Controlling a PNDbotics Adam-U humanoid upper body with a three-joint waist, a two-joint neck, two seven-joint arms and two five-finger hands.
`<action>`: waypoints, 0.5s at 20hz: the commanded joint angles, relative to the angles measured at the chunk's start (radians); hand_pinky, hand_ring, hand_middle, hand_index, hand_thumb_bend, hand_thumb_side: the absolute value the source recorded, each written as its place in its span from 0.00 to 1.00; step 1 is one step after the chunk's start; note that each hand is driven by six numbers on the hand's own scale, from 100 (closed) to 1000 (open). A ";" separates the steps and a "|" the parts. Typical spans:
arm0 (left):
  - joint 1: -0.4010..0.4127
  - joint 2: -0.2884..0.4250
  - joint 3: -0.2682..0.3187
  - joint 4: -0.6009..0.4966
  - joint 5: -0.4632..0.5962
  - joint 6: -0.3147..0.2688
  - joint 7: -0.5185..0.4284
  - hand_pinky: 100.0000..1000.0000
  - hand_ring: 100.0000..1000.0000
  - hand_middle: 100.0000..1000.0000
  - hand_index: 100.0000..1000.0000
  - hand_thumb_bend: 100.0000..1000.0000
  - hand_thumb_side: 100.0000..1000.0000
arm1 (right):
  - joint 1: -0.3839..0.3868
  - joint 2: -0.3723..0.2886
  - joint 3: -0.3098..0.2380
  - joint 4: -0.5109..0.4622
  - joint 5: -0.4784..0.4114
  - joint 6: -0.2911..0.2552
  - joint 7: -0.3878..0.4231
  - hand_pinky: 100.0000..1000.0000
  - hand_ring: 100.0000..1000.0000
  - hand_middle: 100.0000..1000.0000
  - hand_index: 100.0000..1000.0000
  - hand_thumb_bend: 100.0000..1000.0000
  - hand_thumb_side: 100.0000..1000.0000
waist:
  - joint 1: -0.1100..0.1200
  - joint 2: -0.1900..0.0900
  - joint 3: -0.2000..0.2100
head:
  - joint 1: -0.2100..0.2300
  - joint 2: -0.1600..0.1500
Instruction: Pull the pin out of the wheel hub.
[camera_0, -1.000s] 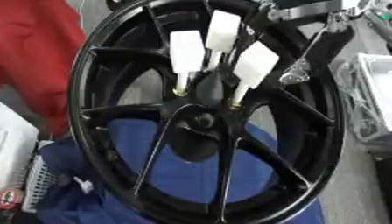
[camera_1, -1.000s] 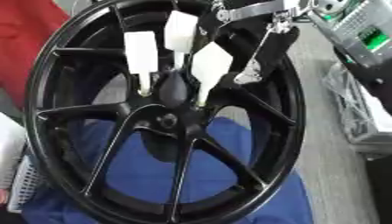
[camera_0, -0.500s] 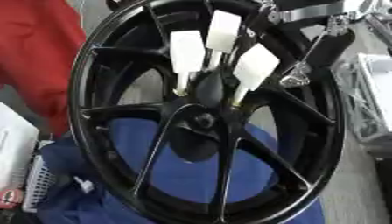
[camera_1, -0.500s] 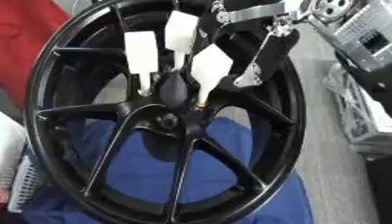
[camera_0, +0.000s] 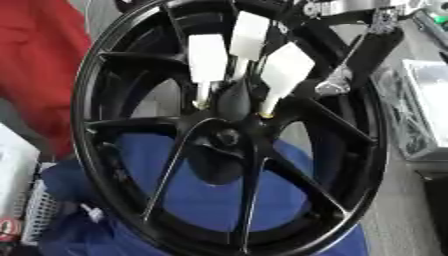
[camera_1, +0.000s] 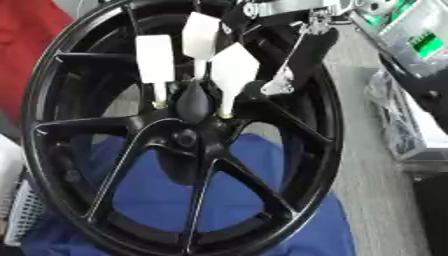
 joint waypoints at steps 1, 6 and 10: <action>-0.006 0.028 0.016 -0.011 0.006 -0.001 0.001 0.87 0.76 0.77 0.82 0.23 0.80 | -0.026 -0.031 -0.033 -0.010 -0.028 0.013 -0.008 0.77 0.58 0.42 0.56 0.19 0.04 | 0.010 -0.028 -0.001 | -0.022 0.007; -0.002 0.031 0.017 -0.011 0.004 -0.002 0.002 0.87 0.76 0.77 0.82 0.23 0.80 | -0.041 -0.033 -0.051 -0.010 -0.063 0.028 0.006 0.77 0.57 0.40 0.54 0.20 0.04 | 0.012 -0.031 -0.006 | -0.024 0.012; 0.002 0.033 0.017 -0.009 0.004 -0.003 0.003 0.87 0.76 0.77 0.82 0.23 0.80 | -0.049 -0.041 -0.073 -0.013 -0.096 0.040 0.013 0.77 0.56 0.40 0.54 0.19 0.03 | 0.013 -0.035 -0.011 | -0.016 0.013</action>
